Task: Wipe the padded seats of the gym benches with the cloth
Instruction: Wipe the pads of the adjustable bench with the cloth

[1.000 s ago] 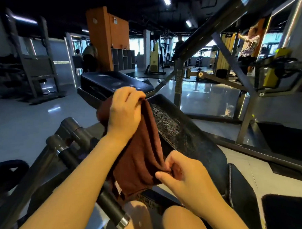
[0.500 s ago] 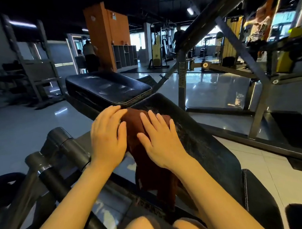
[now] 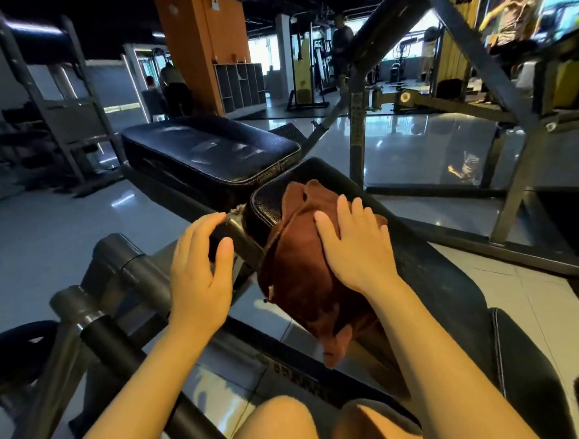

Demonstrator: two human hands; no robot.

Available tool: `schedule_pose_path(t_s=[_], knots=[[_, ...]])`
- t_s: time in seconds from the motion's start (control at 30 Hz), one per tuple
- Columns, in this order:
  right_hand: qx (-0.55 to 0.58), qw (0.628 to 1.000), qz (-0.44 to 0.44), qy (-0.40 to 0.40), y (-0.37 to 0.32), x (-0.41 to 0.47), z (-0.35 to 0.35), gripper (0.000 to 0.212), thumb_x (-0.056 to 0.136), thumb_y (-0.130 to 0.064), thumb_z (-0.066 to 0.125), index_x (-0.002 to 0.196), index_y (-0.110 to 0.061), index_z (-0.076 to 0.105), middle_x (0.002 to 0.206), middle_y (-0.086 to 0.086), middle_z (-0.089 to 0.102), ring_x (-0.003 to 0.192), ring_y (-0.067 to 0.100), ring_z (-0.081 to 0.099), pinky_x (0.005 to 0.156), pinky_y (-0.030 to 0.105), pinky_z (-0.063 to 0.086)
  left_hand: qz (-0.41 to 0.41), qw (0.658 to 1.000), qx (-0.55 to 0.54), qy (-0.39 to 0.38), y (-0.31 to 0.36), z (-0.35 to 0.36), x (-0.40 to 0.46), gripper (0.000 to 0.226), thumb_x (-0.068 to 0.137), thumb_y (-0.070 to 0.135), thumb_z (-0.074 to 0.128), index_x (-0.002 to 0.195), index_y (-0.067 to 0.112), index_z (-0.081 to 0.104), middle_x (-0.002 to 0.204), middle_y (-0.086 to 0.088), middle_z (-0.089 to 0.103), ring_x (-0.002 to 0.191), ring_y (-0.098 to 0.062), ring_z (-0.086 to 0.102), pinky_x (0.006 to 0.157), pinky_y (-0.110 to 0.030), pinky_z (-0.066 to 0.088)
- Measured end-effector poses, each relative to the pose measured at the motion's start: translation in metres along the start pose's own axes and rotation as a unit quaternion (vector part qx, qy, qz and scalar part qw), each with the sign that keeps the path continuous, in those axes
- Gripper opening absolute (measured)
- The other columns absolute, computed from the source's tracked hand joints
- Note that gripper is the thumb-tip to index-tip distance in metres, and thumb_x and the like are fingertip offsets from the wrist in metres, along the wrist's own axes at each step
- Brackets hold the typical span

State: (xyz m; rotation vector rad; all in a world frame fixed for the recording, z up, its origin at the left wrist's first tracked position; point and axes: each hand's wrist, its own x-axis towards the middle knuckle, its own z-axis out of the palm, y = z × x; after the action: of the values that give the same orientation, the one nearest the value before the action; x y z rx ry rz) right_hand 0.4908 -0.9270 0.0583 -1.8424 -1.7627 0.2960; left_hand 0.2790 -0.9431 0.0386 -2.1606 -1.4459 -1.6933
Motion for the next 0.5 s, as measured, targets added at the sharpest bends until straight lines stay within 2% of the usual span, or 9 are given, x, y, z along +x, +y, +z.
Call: schedule_pose_path(t_s=[0.2, 0.3, 0.37, 0.43, 0.5], knots=[[-0.009, 0.991, 0.135, 0.013, 0.073, -0.06, 0.004, 0.071, 0.098, -0.059, 0.015, 0.157, -0.021, 0.007, 0.164, 0.007, 0.006, 0.15, 0.026, 0.007, 0.12, 0.053, 0.008, 0.026, 0.999, 0.007, -0.041, 0.009, 0.0, -0.024, 0.046, 0.097, 0.034, 0.037, 0.131, 0.007, 0.053, 0.127, 0.005, 0.048, 0.118, 0.0, 0.038, 0.102, -0.002, 0.021], [0.015, 0.986, 0.159, 0.044, 0.085, -0.082, 0.005, 0.068, 0.097, -0.059, 0.018, 0.157, -0.028, 0.005, 0.165, 0.005, 0.003, 0.151, 0.027, 0.005, 0.12, 0.054, 0.007, -0.006, 0.997, -0.025, -0.079, 0.017, 0.001, -0.038, 0.046, 0.101, 0.036, 0.04, 0.138, 0.01, 0.047, 0.131, 0.008, 0.044, 0.121, 0.002, 0.037, 0.102, -0.001, 0.021], [0.007, 0.991, 0.124, 0.055, 0.076, -0.091, 0.007, 0.065, 0.097, -0.06, 0.017, 0.155, -0.036, 0.003, 0.165, -0.001, -0.001, 0.151, 0.027, 0.002, 0.12, 0.057, 0.002, -0.046, 0.991, -0.058, -0.11, 0.025, 0.003, -0.046, 0.049, 0.101, 0.04, 0.038, 0.144, 0.015, 0.04, 0.135, 0.011, 0.04, 0.125, 0.003, 0.035, 0.1, 0.0, 0.022], [-0.017, 0.997, 0.06, 0.044, 0.059, -0.097, 0.01, 0.066, 0.094, -0.063, 0.01, 0.155, -0.038, 0.002, 0.165, -0.004, -0.001, 0.151, 0.024, -0.002, 0.119, 0.057, -0.002, -0.078, 0.985, -0.081, -0.127, 0.03, 0.005, -0.05, 0.056, 0.093, 0.043, 0.035, 0.146, 0.025, 0.033, 0.14, 0.014, 0.036, 0.129, 0.004, 0.032, 0.1, -0.001, 0.022], [-0.037, 0.998, -0.02, 0.05, 0.038, -0.098, 0.012, 0.071, 0.09, -0.067, 0.004, 0.155, -0.037, 0.003, 0.165, -0.005, 0.0, 0.151, 0.021, -0.003, 0.12, 0.053, -0.003, -0.102, 0.981, -0.098, -0.136, 0.032, 0.009, -0.051, 0.055, 0.091, 0.045, 0.034, 0.145, 0.035, 0.026, 0.142, 0.016, 0.033, 0.132, 0.005, 0.03, 0.103, -0.01, 0.024]])
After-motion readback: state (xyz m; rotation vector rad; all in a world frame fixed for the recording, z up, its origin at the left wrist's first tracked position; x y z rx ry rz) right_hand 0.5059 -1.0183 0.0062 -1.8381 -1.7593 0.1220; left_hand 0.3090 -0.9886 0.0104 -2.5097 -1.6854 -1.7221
